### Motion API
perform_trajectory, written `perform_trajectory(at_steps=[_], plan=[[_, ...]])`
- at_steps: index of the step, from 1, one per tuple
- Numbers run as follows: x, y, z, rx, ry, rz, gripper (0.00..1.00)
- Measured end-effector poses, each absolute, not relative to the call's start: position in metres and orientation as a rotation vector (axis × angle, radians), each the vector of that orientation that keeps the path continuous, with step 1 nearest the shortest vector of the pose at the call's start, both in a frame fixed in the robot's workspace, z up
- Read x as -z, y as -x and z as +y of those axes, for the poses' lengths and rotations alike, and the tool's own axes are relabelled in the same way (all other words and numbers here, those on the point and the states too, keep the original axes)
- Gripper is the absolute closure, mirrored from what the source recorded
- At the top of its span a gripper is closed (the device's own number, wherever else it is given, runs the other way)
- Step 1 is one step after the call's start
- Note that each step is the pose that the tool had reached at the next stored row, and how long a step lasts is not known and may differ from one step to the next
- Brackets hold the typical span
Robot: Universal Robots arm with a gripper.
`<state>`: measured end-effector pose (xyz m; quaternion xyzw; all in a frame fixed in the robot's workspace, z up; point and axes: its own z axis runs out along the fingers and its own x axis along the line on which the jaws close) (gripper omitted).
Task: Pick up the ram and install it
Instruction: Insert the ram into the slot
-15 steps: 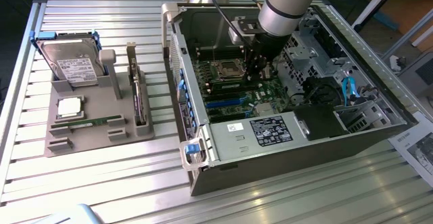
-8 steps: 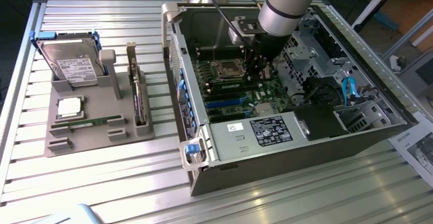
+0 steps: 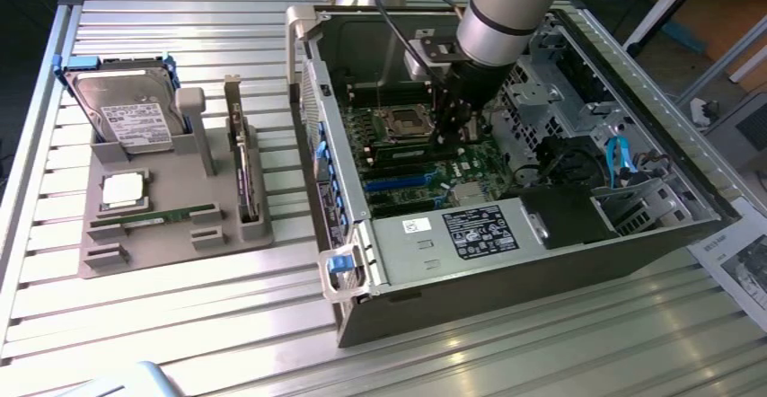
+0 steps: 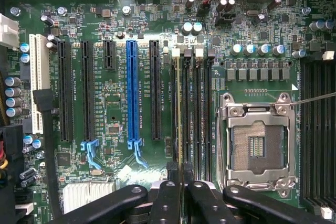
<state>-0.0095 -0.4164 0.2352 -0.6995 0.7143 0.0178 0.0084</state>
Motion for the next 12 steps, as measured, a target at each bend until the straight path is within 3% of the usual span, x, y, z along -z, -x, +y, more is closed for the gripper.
perform_trajectory(at_steps=[12], plan=[[-0.2321,0.0095,-0.4164,-0.056,2.186,2.232,0.88]])
